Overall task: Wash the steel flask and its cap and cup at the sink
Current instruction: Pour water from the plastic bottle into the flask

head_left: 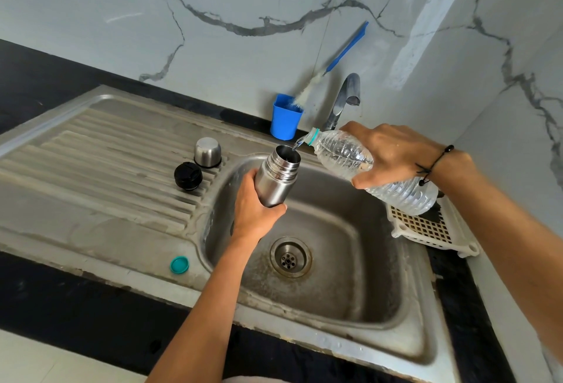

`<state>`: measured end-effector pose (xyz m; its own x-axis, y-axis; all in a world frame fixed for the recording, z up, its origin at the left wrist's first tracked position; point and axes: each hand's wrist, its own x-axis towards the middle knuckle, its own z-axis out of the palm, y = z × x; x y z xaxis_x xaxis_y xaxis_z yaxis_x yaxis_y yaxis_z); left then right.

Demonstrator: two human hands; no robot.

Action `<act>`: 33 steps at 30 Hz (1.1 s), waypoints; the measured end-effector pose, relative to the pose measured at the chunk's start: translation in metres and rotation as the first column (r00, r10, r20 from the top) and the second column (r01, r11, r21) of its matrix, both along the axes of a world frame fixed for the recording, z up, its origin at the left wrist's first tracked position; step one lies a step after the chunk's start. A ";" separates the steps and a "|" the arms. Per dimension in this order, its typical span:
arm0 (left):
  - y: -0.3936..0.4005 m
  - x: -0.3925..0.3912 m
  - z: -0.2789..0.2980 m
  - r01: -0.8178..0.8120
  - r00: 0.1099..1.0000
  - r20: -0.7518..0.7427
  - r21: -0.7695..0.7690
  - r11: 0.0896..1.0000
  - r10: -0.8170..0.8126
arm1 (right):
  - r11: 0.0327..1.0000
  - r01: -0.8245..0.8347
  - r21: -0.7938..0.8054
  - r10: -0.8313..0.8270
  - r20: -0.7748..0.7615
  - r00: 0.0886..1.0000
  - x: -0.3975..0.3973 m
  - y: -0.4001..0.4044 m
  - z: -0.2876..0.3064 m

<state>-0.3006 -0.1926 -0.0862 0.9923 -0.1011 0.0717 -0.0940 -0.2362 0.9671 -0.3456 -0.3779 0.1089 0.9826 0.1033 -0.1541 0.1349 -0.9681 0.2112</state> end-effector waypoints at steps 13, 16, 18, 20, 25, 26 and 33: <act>-0.001 0.000 0.000 -0.001 1.000 0.018 0.003 1.000 0.001 | 1.000 -0.008 -0.019 0.008 -0.001 1.000 0.000 0.002 0.003; -0.001 0.001 0.000 0.000 1.000 0.015 0.001 1.000 0.000 | 1.000 -0.015 -0.024 0.015 -0.006 1.000 -0.001 0.003 0.004; -0.001 0.001 0.001 0.003 1.000 0.008 -0.003 1.000 -0.003 | 1.000 -0.018 -0.025 0.018 -0.007 1.000 0.000 0.003 0.005; -0.001 0.001 0.001 0.004 1.000 -0.004 -0.008 1.000 -0.004 | 0.999 -0.018 -0.029 0.017 -0.010 1.000 0.000 0.003 0.006; -0.001 0.000 0.000 0.006 1.000 -0.009 -0.015 1.000 -0.006 | 0.999 -0.014 -0.033 0.013 -0.021 1.000 0.002 0.003 0.005; -0.001 0.000 0.000 0.006 1.000 -0.011 -0.016 1.000 -0.007 | 0.999 -0.012 -0.035 0.011 -0.023 1.000 0.002 0.003 0.004; -0.002 0.000 0.000 0.011 1.000 -0.016 -0.020 1.000 -0.011 | 0.998 -0.002 -0.057 0.000 -0.033 0.999 0.003 0.003 0.004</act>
